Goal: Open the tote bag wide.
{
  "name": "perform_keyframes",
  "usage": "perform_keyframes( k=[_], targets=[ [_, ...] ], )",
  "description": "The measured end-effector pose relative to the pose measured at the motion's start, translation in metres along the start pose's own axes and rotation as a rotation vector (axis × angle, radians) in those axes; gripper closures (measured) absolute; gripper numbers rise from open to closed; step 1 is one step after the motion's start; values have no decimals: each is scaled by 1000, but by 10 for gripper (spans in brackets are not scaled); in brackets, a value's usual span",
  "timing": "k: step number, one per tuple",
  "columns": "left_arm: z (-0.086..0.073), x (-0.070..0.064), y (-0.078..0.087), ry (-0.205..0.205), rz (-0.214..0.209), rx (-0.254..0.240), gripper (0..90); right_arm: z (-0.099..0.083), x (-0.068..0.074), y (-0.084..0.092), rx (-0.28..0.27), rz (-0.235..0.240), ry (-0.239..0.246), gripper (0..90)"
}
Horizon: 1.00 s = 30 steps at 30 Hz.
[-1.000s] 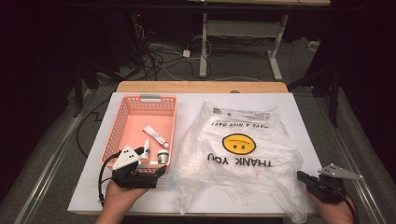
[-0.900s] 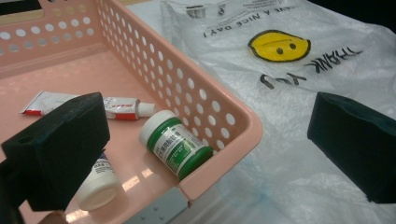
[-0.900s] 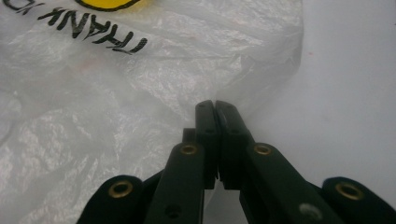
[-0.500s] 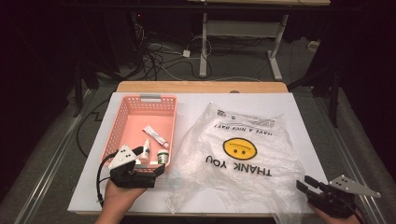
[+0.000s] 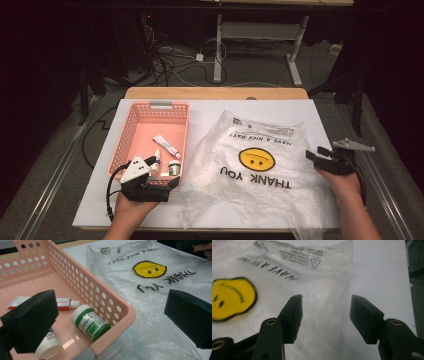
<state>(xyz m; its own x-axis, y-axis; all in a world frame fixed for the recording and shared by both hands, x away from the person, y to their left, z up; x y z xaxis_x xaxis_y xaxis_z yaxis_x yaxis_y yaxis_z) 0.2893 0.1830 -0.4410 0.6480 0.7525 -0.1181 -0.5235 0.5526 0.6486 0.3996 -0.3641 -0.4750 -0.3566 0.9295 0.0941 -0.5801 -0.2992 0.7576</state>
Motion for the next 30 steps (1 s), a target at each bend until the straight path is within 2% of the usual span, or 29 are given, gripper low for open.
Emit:
perform_keyframes(
  k=[2,4,5,8,10,12,15,17,21,24,27,30],
  targets=[
    [-1,0,0,-2,3,1,0,13,-7,-11,5,-6,-13,397],
    [-2,1,0,-1,11,1,0,24,-13,-21,0,21,-45,393],
    [-2,1,0,1,12,2,0,30,-15,-26,16,18,-55,382],
    [-3,0,0,2,16,1,0,39,-15,-44,77,18,-44,343],
    [-3,1,2,1,16,-3,0,39,-12,-55,127,18,-17,340],
    [-3,1,3,2,16,-9,0,39,-9,-56,133,-20,17,408],
    [-3,2,4,12,20,-16,0,35,-6,-54,142,-43,93,578],
    [-3,1,3,11,20,-13,0,34,-5,-52,143,-20,113,718],
    [-3,0,1,11,15,-11,0,31,0,-51,139,12,149,880],
    [-3,0,1,12,13,-9,0,30,5,-51,146,77,185,900],
    [-3,-2,1,10,13,-10,0,29,7,-50,141,66,191,900],
    [-3,-3,1,5,12,-12,0,30,4,-49,129,48,169,900]
  ],
)
Point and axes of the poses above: each handheld gripper's, and its own axes: y roughly backward along the jaws, z roughly out of its top, x roughly to its left, the point moved 2 cm from there along -y, roughly forward along the jaws, and after that the axes turned 12 degrees about x, right-handed, at the moved point
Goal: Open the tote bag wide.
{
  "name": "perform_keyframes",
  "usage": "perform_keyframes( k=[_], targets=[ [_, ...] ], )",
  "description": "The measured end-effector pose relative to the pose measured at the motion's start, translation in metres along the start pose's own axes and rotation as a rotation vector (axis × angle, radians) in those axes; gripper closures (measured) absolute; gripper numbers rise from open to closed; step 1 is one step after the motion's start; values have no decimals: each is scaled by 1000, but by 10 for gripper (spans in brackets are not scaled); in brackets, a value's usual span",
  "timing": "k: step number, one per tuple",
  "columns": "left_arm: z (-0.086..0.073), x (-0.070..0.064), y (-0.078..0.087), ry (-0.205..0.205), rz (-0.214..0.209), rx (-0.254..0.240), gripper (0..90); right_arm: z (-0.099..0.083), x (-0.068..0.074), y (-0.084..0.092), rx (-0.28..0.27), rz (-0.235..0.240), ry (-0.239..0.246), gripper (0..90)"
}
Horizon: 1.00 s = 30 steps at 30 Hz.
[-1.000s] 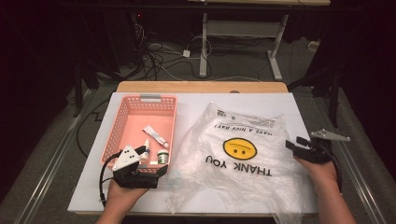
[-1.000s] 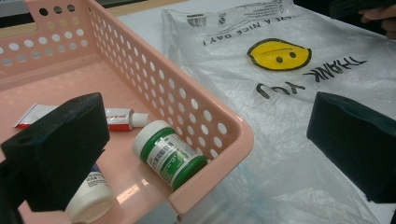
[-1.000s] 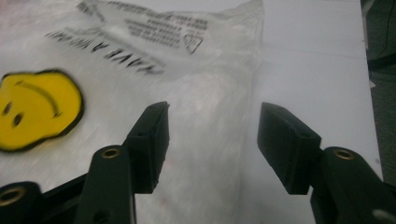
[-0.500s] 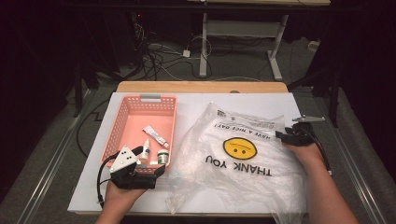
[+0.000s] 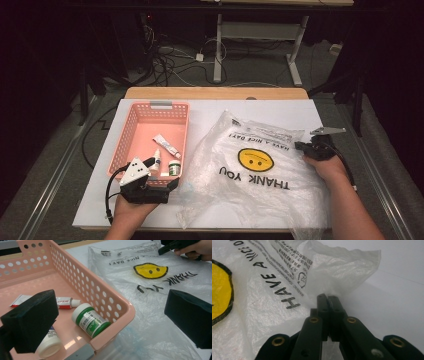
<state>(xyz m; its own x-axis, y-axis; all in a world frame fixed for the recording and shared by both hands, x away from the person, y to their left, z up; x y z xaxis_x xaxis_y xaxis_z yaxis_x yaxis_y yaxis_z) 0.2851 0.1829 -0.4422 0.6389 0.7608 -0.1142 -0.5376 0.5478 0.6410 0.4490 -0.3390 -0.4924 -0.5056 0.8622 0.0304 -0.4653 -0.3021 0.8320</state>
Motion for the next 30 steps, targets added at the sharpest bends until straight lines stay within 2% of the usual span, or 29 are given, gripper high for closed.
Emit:
perform_keyframes(
  k=[3,6,7,10,15,20,24,27,30],
  targets=[
    [0,0,-1,-1,-4,0,0,0,-5,2,-12,-4,-40,900],
    [0,0,-1,-2,-11,-2,0,1,-9,4,-17,-15,-48,900],
    [0,0,-1,-2,-16,-3,0,2,-14,7,-37,-23,-65,900],
    [0,0,-1,-8,-12,-8,0,3,-18,10,-54,-33,-75,900],
    [-1,1,-3,3,-19,-5,0,4,-38,14,-111,-69,-165,900],
    [-1,-2,-2,-10,-20,0,0,7,-50,17,-126,-121,-209,900],
    [-1,0,-1,-9,-16,-2,0,10,-59,21,-168,-154,-251,900],
    [-1,5,1,-11,-1,-4,0,9,-70,24,-191,-174,-303,900],
    [-1,10,3,8,3,-18,0,8,-80,28,-214,-206,-370,900]
  ],
)
Point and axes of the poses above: each handheld gripper's, and its own axes: y roughly backward along the jaws, z roughly out of its top, x roughly to its left, the point moved 2 cm from there along -y, roughly forward along the jaws, and after that the axes turned 12 degrees about x, right-handed, at the moved point
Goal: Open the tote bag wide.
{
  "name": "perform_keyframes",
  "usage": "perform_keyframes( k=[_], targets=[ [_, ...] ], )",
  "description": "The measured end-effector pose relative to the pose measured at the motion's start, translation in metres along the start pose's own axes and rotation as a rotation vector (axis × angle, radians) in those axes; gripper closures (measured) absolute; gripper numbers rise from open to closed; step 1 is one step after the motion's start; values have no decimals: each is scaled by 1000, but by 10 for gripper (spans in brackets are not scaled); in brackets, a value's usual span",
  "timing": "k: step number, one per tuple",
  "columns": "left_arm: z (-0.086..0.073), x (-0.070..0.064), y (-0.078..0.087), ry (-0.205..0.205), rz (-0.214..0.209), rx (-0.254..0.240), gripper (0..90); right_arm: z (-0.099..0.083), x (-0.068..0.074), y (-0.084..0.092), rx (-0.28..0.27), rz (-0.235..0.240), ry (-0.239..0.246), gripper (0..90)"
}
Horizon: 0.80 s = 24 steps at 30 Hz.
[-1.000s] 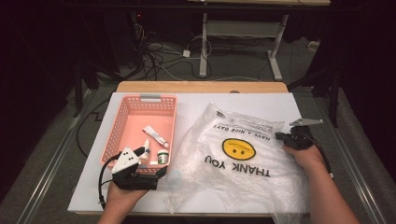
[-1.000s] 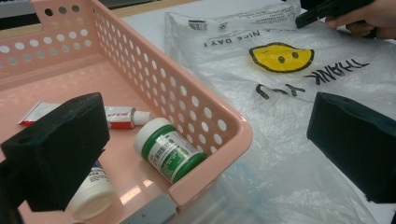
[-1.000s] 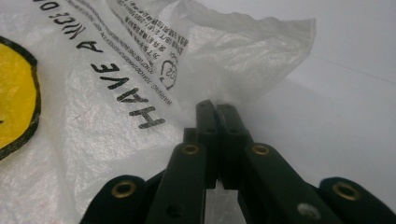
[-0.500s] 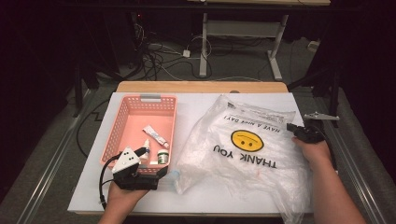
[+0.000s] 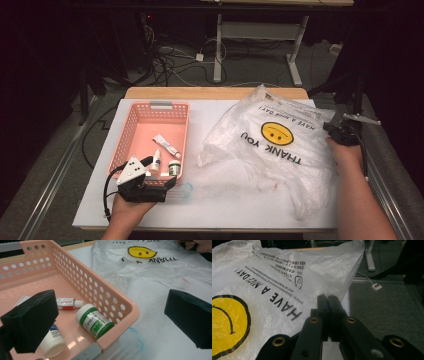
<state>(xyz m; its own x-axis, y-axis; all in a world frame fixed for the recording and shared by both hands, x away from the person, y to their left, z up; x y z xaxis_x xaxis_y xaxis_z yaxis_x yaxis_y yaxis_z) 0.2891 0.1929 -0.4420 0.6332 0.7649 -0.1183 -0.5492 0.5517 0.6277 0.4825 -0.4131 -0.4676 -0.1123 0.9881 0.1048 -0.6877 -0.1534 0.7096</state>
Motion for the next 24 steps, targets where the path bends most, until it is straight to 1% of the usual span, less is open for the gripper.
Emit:
perform_keyframes(
  k=[2,3,5,6,7,9,11,13,14,15,18,21,24],
  targets=[
    [0,2,0,5,2,-5,0,2,-8,0,-24,-27,-32,900],
    [0,2,0,5,2,-5,0,1,-10,0,-23,-33,-55,900],
    [0,2,-1,8,-3,-6,0,-3,-12,0,-11,-47,-75,900],
    [0,2,-2,6,-6,-3,0,-6,-11,0,-5,-55,-71,900],
    [0,1,-3,6,-9,-2,0,-9,-11,1,-3,-68,-52,900],
    [0,0,-3,6,-12,-6,0,-16,-10,3,5,-70,-56,900],
    [0,-1,-3,-1,-9,-3,0,-25,-10,6,13,-80,-39,900],
    [-1,-2,-3,-1,-11,-1,0,-34,-9,11,18,-71,-31,900],
    [-1,-2,-4,0,-11,1,0,-38,-8,15,10,-69,-25,900],
    [-1,-2,-4,-4,-10,2,0,-41,-6,20,4,-68,-10,897],
    [0,-1,-5,-4,-9,2,0,-50,0,28,20,-65,41,879],
    [0,-1,-5,-2,-10,2,0,-58,6,35,35,-40,78,854],
    [0,-2,-5,-1,-12,4,0,-65,10,42,40,-26,87,821]
  ],
)
Point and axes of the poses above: each handheld gripper's, and its own axes: y roughly backward along the jaws, z roughly out of its top, x roughly to its left, the point moved 2 cm from there along -y, roughly forward along the jaws, and after that the axes turned 12 degrees about x, right-handed, at the moved point
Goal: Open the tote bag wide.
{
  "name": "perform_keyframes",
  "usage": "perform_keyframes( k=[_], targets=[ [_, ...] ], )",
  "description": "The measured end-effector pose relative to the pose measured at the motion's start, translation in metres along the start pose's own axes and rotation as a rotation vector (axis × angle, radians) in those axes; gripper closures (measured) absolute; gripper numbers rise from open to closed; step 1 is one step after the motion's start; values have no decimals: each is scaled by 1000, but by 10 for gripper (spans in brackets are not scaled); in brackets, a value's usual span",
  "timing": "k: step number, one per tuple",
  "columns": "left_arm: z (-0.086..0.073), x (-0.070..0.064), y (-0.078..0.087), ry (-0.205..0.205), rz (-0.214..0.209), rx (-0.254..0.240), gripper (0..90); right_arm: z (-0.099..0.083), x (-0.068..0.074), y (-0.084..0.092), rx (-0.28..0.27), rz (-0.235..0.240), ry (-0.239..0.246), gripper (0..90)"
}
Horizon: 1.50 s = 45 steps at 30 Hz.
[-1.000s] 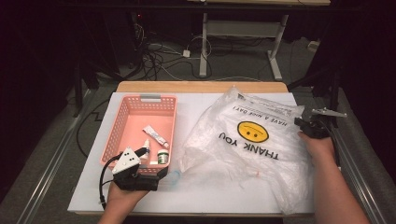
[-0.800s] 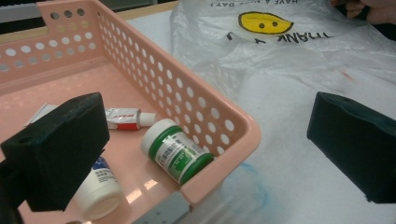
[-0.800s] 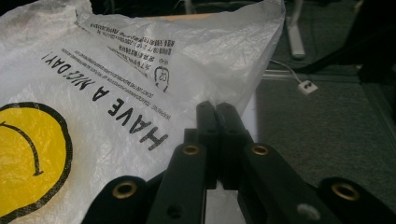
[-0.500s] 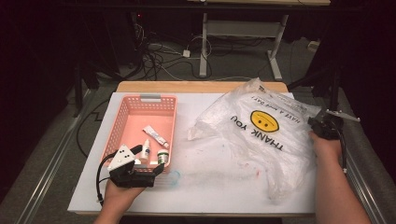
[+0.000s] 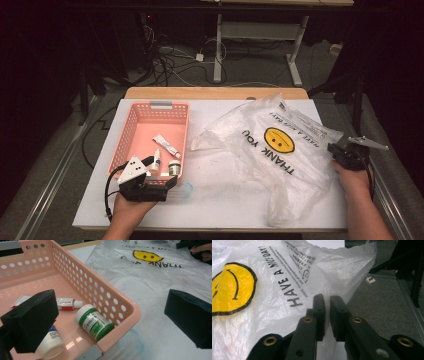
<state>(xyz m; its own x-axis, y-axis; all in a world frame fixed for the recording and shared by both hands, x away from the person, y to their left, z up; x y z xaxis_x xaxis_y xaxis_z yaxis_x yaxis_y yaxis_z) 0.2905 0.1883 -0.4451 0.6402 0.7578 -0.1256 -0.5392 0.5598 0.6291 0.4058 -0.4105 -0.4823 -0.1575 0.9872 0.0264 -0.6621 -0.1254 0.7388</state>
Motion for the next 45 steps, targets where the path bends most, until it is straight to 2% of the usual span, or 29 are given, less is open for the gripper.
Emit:
perform_keyframes(
  k=[4,9,12,15,17,24,32,35,37,41,43,45],
  targets=[
    [1,1,-1,-1,6,15,0,-6,3,6,-6,6,21,787],
    [0,3,-2,3,18,15,0,-19,8,18,-22,53,19,740],
    [0,4,-1,10,16,10,0,-24,9,25,-32,77,27,674],
    [0,5,1,30,-2,-1,0,-29,8,35,-52,95,37,601],
    [0,4,3,31,7,-16,0,-31,9,42,-73,113,39,535],
    [-1,7,2,46,8,-5,0,-40,15,60,-118,147,71,372],
    [-1,9,3,38,22,0,0,-51,37,71,-120,182,123,237],
    [-1,10,4,35,24,-2,0,-54,47,73,-117,197,159,197],
    [-1,10,4,30,27,-2,0,-55,50,73,-117,205,169,176],
    [-2,11,5,24,25,-3,0,-56,65,73,-112,229,206,121],
    [-2,11,6,14,27,-7,0,-56,72,73,-110,256,208,105],
    [-2,12,5,12,34,-4,0,-55,79,73,-106,262,223,67]
  ],
)
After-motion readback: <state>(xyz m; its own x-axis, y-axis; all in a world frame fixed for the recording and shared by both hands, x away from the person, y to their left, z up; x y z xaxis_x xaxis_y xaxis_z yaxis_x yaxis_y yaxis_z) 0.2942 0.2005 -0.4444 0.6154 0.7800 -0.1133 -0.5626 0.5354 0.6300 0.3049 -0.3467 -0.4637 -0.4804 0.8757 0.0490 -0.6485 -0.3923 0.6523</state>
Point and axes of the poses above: each handheld gripper's, and its own axes: y roughly backward along the jaws, z roughly out of its top, x roughly to its left, the point moved 2 cm from there along -y, roughly forward along the jaws, and after that the axes turned 12 degrees about x, right-handed, at the moved point
